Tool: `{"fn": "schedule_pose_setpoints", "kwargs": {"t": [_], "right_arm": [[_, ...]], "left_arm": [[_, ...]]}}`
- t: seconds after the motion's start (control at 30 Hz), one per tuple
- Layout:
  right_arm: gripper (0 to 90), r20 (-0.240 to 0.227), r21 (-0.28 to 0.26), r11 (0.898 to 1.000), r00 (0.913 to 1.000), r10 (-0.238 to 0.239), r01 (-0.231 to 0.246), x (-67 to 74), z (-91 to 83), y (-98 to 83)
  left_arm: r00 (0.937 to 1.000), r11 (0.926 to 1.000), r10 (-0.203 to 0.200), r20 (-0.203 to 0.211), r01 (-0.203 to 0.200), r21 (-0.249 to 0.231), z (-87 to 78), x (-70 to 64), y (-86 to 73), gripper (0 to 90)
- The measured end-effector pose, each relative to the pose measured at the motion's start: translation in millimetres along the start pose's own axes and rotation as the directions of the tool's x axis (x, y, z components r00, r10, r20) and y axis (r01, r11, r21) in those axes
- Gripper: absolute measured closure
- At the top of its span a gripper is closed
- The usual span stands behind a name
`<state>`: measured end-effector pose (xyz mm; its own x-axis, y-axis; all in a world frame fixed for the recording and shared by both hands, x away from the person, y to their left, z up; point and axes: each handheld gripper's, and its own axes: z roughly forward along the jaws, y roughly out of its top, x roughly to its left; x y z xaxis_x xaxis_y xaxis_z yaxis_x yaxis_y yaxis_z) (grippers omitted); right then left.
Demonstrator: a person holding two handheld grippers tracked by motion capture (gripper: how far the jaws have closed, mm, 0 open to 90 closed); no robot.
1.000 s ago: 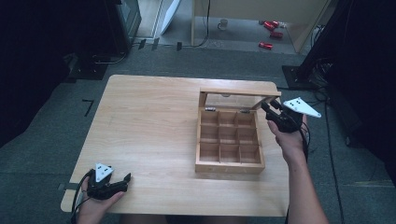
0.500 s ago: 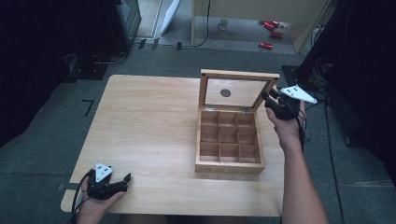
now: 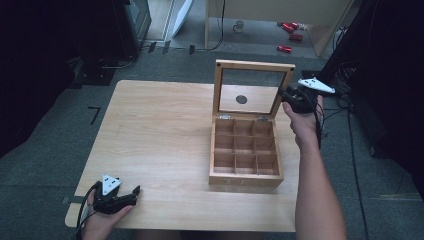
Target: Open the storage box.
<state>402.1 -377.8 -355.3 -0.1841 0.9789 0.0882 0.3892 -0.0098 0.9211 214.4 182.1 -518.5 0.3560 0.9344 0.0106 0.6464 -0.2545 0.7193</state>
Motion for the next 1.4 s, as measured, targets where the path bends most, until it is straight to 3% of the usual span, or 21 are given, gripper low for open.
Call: {"fn": "schedule_pose_setpoints", "kwargs": {"t": [0.67,0.87,1.1,1.2,1.3,1.4], "right_arm": [[67.9,0.038,0.074,0.994,0.9967,0.072,-0.074,-8.0,43.0,15.5],[68.1,0.041,0.068,0.996,0.9972,0.063,-0.066,-6.9,46.0,16.4],[67.0,0.060,0.058,0.997,0.9971,0.047,-0.050,-2.6,40.4,15.6],[55.3,0.045,0.029,0.998,0.9971,0.061,-0.062,-1.1,31.0,16.6],[50.1,0.036,0.015,0.997,0.9964,0.077,-0.077,-1.4,23.7,17.7],[38.2,0.012,-0.003,0.996,0.9956,0.093,-0.093,-0.1,3.0,16.6]], "left_arm": [[1.0000,1.0000,0.006,0.002,-0.006,0.000,-0.1,0.0,0.0,19.8],[1.0000,1.0000,0.006,0.002,-0.006,0.000,0.0,0.0,0.0,19.8],[1.0000,1.0000,0.006,0.003,-0.006,-0.001,0.0,0.0,0.0,19.8],[1.0000,1.0000,0.006,0.003,-0.006,0.000,-0.1,0.0,0.0,19.8],[1.0000,1.0000,0.006,0.003,-0.006,0.000,-0.1,0.0,0.0,19.8],[1.0000,1.0000,0.006,0.002,-0.006,0.000,0.0,0.0,0.0,19.8]]}}
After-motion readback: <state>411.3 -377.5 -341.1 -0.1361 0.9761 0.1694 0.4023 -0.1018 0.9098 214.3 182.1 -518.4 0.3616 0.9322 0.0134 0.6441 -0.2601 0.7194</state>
